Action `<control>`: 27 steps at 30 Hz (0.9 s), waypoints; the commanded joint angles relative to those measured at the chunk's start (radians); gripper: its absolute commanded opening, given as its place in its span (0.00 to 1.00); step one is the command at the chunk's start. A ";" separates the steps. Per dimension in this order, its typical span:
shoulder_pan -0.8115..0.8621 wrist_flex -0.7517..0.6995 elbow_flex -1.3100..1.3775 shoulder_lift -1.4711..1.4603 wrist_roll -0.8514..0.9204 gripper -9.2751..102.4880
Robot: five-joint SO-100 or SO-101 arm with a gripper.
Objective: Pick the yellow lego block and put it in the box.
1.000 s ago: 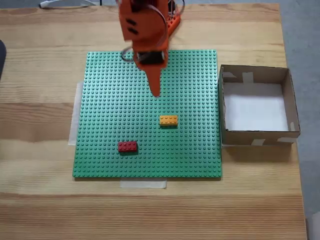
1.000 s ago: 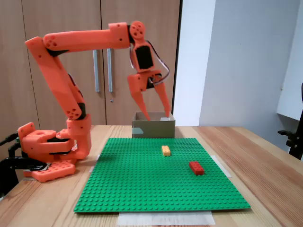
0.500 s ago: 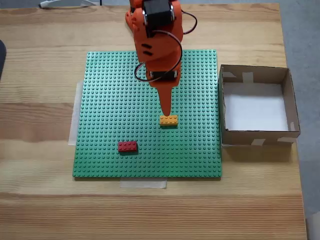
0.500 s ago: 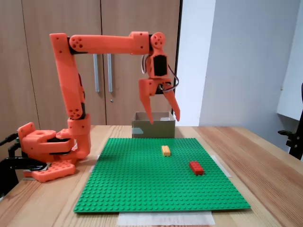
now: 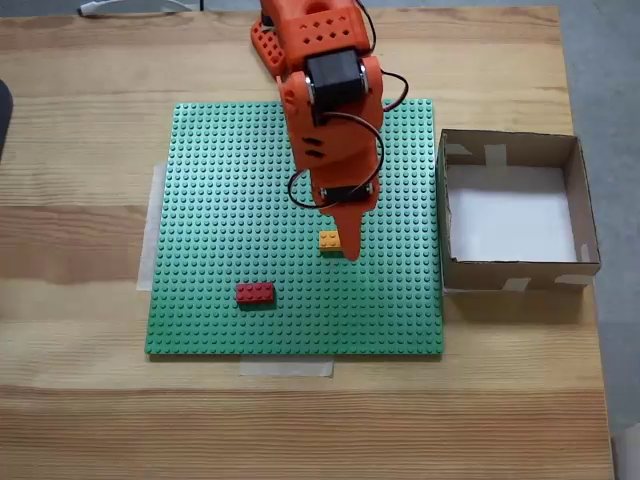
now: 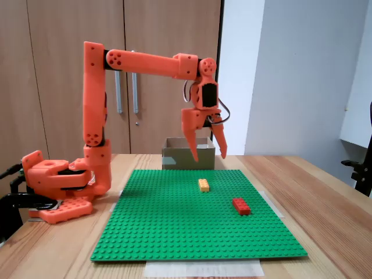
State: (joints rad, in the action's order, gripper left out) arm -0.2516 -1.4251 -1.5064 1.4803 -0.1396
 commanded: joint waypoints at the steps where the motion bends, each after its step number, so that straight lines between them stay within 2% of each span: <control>1: 0.000 0.029 -0.003 0.005 0.009 0.37; 27: -0.012 0.173 -0.063 -0.110 -0.103 0.33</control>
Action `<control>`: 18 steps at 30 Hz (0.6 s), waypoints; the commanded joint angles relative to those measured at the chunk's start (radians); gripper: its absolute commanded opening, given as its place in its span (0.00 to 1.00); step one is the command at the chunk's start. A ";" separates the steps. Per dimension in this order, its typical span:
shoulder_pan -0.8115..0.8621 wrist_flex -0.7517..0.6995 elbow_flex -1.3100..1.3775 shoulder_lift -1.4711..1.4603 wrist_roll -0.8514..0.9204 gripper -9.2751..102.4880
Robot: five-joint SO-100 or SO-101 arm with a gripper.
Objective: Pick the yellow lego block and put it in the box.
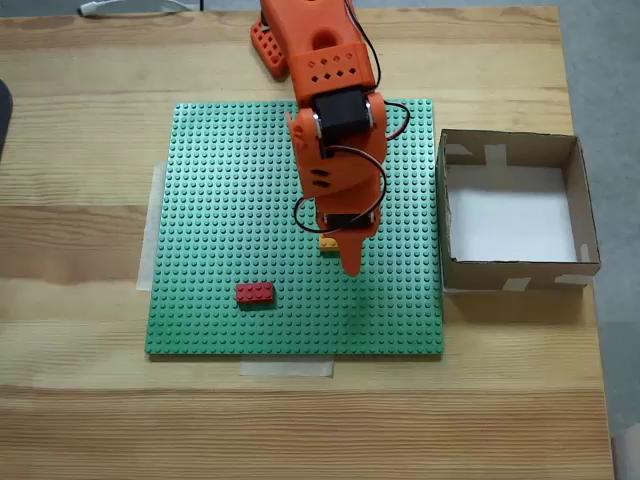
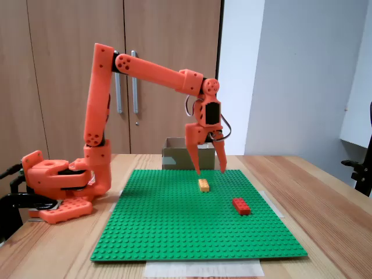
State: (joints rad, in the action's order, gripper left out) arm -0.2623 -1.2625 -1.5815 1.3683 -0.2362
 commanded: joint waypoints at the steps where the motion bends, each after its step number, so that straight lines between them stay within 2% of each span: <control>1: -0.002 0.015 0.012 -0.003 -0.006 0.33; 18: -0.023 0.052 0.008 -0.031 -0.028 0.31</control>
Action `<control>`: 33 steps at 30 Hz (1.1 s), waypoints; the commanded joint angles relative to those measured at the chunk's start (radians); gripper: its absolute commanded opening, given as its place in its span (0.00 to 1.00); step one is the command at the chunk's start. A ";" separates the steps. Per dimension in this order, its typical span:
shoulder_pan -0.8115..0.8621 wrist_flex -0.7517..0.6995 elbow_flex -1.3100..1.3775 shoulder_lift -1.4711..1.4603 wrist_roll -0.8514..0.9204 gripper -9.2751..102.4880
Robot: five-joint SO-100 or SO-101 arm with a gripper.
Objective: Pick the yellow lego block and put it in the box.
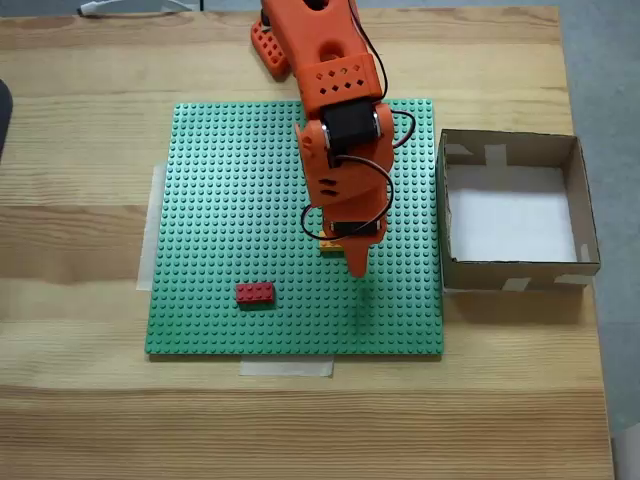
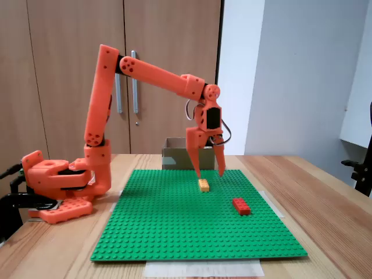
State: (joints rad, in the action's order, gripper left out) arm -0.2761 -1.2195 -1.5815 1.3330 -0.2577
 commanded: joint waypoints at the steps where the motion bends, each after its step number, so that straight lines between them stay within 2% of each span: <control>1: -0.009 0.012 0.008 0.003 -0.006 0.30; 7: -0.008 0.015 -0.005 0.020 -0.026 0.29; 24: -0.009 -0.087 -0.015 0.080 -0.126 0.26; 33: 0.000 -0.077 -0.060 0.109 -0.184 0.26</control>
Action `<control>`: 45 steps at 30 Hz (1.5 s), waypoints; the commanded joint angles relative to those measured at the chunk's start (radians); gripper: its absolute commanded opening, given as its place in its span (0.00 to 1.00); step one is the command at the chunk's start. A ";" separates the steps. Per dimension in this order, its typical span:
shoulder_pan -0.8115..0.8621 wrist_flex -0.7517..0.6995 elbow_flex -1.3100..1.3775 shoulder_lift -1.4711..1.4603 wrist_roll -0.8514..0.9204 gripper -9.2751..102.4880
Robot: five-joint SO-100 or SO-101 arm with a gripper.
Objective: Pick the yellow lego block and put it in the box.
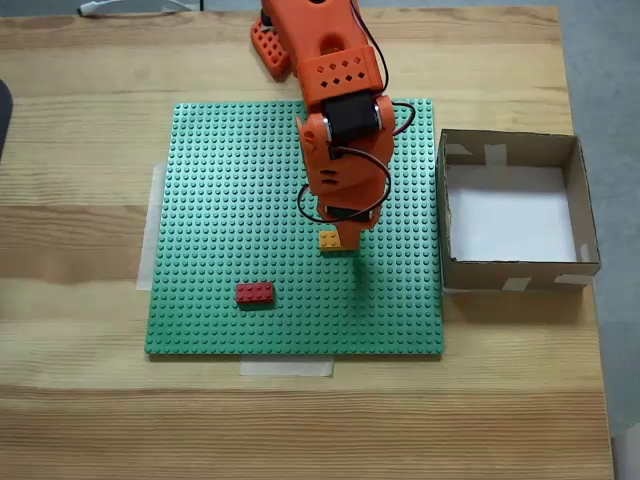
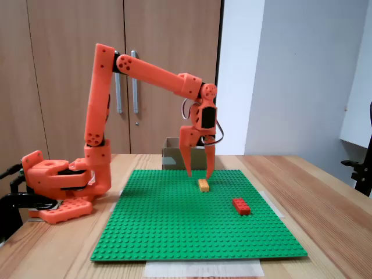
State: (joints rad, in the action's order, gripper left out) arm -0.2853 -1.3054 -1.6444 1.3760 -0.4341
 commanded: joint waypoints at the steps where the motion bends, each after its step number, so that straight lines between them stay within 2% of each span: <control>1: 0.009 0.012 -0.002 0.067 -0.008 0.25; 41: 0.046 0.035 -0.138 0.112 -0.006 0.22; 45: 0.048 0.034 -0.138 0.114 -0.008 0.19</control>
State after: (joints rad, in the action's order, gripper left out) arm -0.2454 -1.2609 -1.7779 1.4527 -0.4372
